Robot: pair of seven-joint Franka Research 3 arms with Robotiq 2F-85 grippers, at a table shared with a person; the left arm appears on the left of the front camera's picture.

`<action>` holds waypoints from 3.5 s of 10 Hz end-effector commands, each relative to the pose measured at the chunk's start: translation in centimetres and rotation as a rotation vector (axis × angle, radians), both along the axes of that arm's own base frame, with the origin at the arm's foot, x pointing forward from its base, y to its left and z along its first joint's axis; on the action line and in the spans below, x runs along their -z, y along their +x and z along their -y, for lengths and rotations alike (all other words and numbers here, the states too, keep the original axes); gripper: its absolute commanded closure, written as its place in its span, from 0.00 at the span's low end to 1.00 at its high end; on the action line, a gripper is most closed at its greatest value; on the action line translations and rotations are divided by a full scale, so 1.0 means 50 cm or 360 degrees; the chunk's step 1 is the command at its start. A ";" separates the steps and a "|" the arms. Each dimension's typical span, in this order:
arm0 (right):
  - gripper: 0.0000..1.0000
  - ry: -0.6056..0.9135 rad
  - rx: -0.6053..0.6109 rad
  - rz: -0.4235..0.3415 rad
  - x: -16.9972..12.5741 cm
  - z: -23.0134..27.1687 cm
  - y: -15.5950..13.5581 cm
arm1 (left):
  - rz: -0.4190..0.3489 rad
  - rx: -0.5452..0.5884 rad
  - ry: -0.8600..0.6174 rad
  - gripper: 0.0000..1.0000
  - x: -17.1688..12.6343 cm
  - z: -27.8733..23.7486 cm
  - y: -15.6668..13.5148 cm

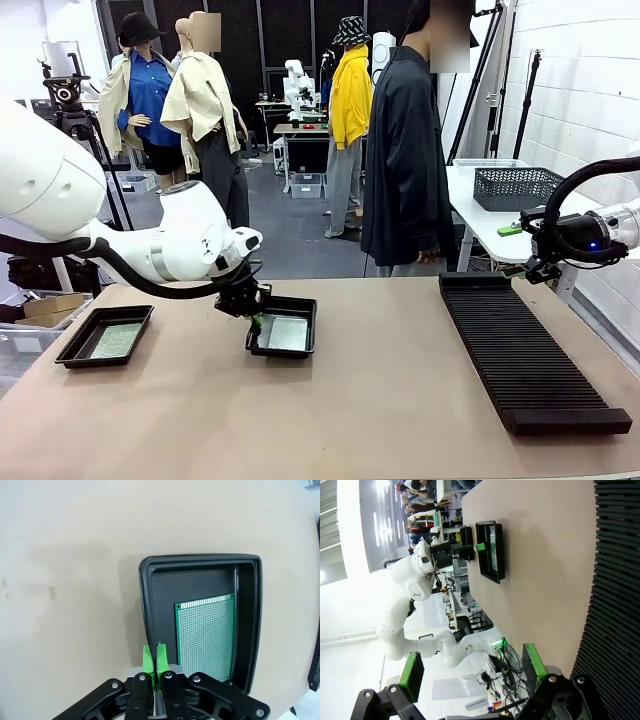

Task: Inspect and transfer BCBs to ESD trays.
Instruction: Pick up the ESD tray and place it on the left side of the table.

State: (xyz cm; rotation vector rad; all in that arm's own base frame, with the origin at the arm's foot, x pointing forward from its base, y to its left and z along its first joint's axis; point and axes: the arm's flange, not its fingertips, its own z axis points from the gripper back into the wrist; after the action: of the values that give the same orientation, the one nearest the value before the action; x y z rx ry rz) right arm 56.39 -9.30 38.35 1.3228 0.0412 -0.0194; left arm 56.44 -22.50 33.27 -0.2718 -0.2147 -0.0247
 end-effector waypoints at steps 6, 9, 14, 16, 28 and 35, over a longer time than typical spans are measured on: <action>0.00 -0.0001 0.0001 -0.0018 -0.005 -0.004 0.000 | 0.0029 0.0001 -0.0009 1.00 0.008 -0.159 -0.001; 0.00 -0.0001 0.0001 -0.0018 -0.005 -0.004 0.000 | 0.0051 -0.0039 -0.0011 1.00 0.017 -0.218 -0.015; 0.00 -0.0001 0.0001 -0.0018 -0.005 -0.004 0.000 | 0.0050 -0.0020 0.0092 1.00 0.013 -0.297 -0.021; 0.00 -0.0001 0.0001 -0.0018 -0.005 -0.004 0.000 | 0.0020 0.0027 0.0153 1.00 0.015 -0.323 -0.022; 0.00 -0.0001 0.0001 -0.0018 -0.005 -0.004 0.000 | -0.0124 0.0031 0.0115 0.00 -0.011 -0.341 -0.031; 0.00 -0.0001 0.0001 -0.0018 -0.005 -0.004 0.000 | -0.0096 -0.0009 0.0128 0.00 -0.037 -0.335 -0.028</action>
State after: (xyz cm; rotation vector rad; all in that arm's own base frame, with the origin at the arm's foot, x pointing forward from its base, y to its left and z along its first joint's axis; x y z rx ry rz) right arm 56.39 -9.30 38.35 1.3228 0.0412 -0.0195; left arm 54.99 -5.93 34.87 -0.1891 -0.1657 -0.0346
